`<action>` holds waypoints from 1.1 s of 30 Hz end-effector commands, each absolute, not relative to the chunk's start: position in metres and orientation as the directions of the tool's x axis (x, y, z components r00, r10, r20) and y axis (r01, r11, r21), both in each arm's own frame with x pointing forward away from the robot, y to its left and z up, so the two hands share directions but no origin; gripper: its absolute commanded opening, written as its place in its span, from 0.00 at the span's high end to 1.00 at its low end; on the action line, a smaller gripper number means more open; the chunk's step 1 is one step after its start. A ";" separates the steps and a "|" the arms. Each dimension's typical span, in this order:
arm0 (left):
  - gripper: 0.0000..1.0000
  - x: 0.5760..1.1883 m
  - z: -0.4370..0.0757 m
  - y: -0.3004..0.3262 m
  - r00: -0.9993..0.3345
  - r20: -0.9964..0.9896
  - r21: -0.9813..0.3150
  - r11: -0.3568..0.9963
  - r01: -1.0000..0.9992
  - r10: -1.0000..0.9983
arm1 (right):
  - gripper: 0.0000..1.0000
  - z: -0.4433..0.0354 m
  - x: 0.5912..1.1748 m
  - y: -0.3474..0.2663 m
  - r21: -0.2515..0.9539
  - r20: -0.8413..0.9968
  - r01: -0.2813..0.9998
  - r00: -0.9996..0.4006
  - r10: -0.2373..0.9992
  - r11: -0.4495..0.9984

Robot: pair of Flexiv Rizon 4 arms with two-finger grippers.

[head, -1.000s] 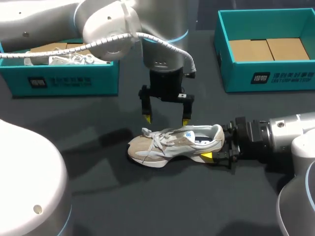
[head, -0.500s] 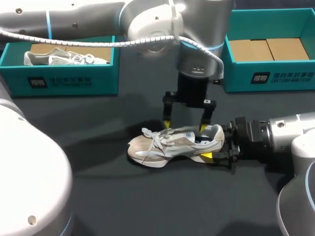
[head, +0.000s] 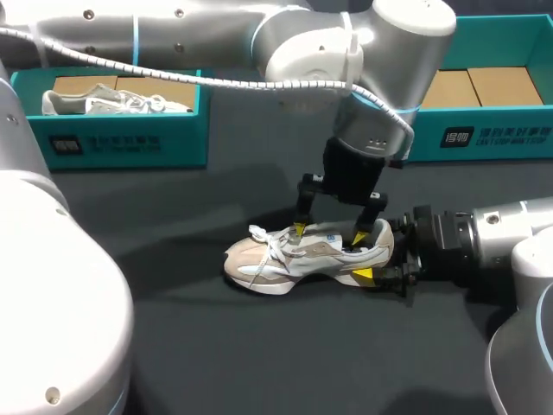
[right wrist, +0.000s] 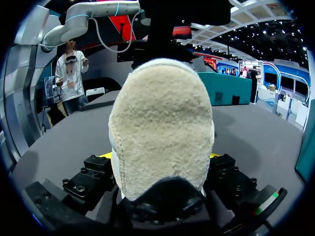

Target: Take the shoe out of the shoebox, open the shoe tongue, remove and reinsert the insole, then place the shoe into the shoebox

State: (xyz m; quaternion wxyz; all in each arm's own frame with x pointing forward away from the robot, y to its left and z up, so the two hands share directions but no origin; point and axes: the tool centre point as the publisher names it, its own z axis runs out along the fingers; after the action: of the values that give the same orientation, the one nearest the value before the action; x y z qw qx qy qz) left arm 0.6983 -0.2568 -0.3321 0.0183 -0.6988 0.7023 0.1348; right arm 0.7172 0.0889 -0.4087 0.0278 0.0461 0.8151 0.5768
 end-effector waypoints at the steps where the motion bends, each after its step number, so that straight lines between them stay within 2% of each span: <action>1: 0.00 0.699 -0.344 -0.258 -0.022 -0.218 0.165 -0.015 -0.986 -0.976 | 1.00 -0.409 0.716 0.089 0.942 0.008 0.043 -0.994 0.107 0.333; 12: 0.00 0.699 -0.360 -0.263 -0.033 -0.264 0.148 -0.007 -0.989 -0.964 | 1.00 -0.409 0.716 0.089 0.942 0.008 0.043 -0.994 0.107 0.333; 25: 0.00 0.700 -0.357 -0.239 -0.031 -0.342 0.171 -0.030 -0.985 -0.939 | 1.00 -0.409 0.716 0.089 0.942 0.008 0.043 -0.994 0.107 0.333; 33: 0.08 0.699 -0.349 -0.229 -0.028 -0.337 0.182 -0.036 -0.983 -0.941 | 1.00 -0.409 0.716 0.089 0.942 0.008 0.043 -0.994 0.107 0.333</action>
State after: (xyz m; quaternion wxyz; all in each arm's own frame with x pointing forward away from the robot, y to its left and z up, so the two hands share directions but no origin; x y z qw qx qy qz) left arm 0.6995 -0.2361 -0.3539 0.0588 -0.6942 0.6910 0.1928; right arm 0.7172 0.0889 -0.4087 0.0277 0.0461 0.8151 0.5768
